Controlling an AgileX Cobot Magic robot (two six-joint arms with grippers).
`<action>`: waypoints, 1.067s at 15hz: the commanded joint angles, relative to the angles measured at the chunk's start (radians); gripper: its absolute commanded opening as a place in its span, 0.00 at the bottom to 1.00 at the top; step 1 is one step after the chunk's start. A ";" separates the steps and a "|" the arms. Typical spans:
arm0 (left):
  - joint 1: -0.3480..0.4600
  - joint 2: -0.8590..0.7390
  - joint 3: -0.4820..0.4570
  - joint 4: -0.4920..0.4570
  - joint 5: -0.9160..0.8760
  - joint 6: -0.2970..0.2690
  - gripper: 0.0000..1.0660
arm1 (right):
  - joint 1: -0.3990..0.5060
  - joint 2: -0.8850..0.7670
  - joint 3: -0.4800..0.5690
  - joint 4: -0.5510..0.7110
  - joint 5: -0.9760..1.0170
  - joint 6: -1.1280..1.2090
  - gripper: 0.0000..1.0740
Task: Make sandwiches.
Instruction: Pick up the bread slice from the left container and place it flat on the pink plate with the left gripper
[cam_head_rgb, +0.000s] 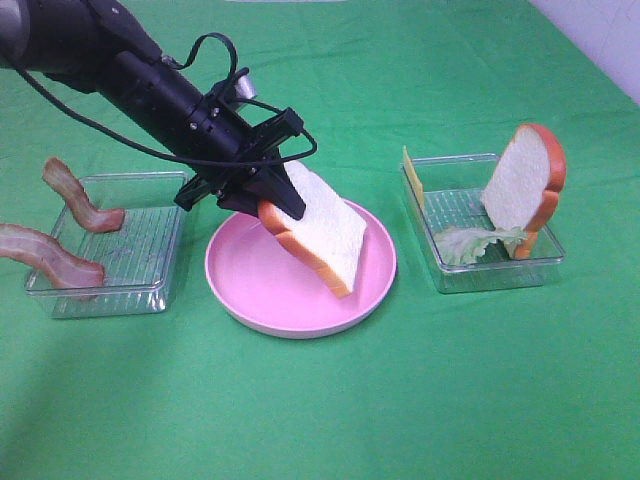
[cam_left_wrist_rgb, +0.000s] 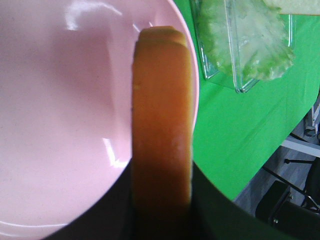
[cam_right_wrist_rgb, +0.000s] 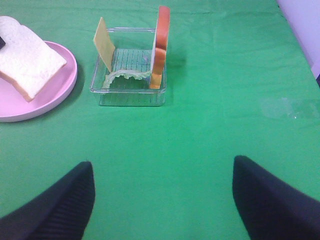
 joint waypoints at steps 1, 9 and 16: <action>-0.004 0.023 0.003 -0.041 -0.019 -0.058 0.00 | -0.004 -0.005 0.002 -0.004 -0.008 -0.010 0.67; -0.067 0.027 0.003 -0.047 -0.100 -0.060 0.00 | -0.004 -0.005 0.002 -0.004 -0.008 -0.010 0.67; -0.066 0.015 0.003 0.092 -0.051 -0.121 0.62 | -0.004 -0.005 0.002 -0.004 -0.008 -0.010 0.67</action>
